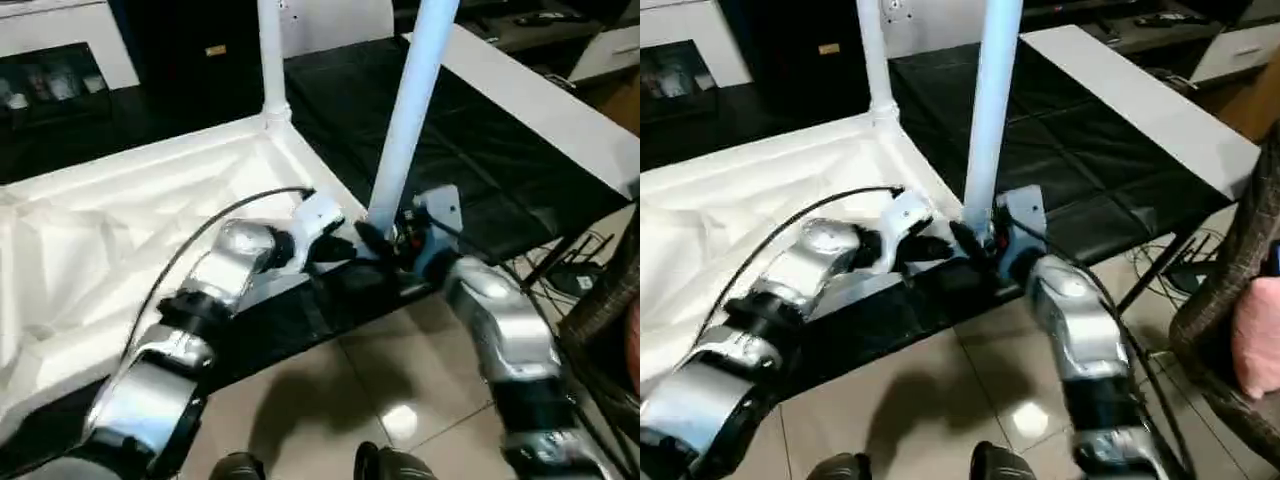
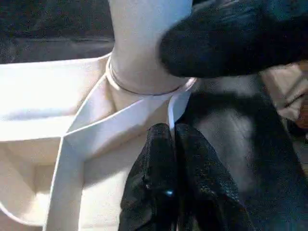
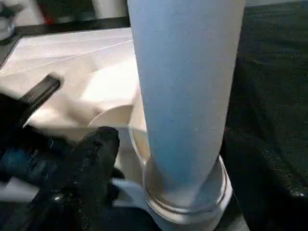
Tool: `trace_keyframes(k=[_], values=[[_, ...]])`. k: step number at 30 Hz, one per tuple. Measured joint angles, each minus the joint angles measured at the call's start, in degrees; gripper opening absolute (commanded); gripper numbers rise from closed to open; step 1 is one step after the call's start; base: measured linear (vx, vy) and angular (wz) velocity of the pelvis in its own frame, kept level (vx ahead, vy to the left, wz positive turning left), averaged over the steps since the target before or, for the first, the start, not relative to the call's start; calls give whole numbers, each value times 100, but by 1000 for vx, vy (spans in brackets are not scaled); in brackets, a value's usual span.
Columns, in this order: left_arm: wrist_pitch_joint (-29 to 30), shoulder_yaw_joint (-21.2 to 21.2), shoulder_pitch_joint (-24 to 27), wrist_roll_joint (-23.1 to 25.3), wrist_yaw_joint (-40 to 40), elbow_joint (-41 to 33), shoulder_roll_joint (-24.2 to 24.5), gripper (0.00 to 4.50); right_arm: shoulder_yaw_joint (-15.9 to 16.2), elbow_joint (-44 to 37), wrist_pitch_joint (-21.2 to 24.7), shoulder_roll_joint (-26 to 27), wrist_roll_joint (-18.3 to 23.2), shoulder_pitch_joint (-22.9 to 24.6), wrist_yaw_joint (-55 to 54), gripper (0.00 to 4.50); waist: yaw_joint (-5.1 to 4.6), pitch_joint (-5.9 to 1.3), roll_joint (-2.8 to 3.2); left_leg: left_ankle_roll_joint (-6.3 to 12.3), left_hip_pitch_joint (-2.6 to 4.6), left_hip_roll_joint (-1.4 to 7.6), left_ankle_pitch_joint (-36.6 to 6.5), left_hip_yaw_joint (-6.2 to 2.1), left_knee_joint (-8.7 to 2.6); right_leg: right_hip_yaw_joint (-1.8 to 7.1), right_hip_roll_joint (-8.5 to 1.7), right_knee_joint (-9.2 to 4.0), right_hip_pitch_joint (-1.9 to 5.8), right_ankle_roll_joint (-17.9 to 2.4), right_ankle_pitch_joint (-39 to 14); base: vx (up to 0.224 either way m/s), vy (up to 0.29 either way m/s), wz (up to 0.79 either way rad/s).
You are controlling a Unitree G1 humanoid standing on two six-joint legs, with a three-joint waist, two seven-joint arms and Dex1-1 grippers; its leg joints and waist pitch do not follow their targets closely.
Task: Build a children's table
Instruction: Rotate leg to tighten
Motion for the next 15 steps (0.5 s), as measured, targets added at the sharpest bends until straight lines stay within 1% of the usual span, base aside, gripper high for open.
trace_keyframes(k=[3, 5, 7, 8, 9, 11, 15], values=[[-364, -113, 84, -7, -523, -8, 307, 0, 138, -332, -35, -418, 194, 353, 715, 399, 53, 0, 0, -6, 11, 4, 3, 27, 6, 7, -11, 15, 4, 5, -5, 0, 0, 0], [-582, -196, 94, 38, -733, 3, 453, 0, 179, -450, -35, -552, 275, 423, 1030, 421, 80, 0, 0, -36, 24, -2, -13, 44, 14, 13, -26, 27, 10, 38, -25, 0, 0, 0], [-770, -268, 97, 59, -954, 22, 563, 0, 217, -583, -34, -715, 388, 484, 1315, 429, 110, 0, 0, -40, 50, -3, -15, 52, 21, 18, -31, 28, 19, 42, -28, 0, 0, 0], [-885, -300, 97, 54, -1188, 54, 629, 0, 244, -643, -32, -865, 482, 488, 1567, 433, 120, 0, 0, -40, 56, -4, -16, 57, 26, 22, -33, 28, 19, 43, -28, 0, 0, 0], [-949, -313, 103, 48, -1345, 65, 675, 0, 251, -668, -26, -979, 516, 486, 1735, 447, 125, -1, -1, -40, 58, -4, -16, 62, 28, 29, -33, 28, 22, 43, -28, 0, 0, 0], [-1038, -364, 103, 0, -1664, 81, 784, 0, 316, -676, 6, -1221, 613, 461, 2084, 447, 133, -4, -6, -41, 61, -5, -16, 74, 31, 46, -34, 34, 23, 42, -28, 0, 0, 0], [-1123, -426, 100, -53, -2158, 92, 878, 0, 624, -600, 7, -1452, 610, 287, 2595, 447, 154, -4, -7, -40, 57, -5, -16, 84, 31, 55, -34, 42, 23, 43, -28, 0, 0, 0]])
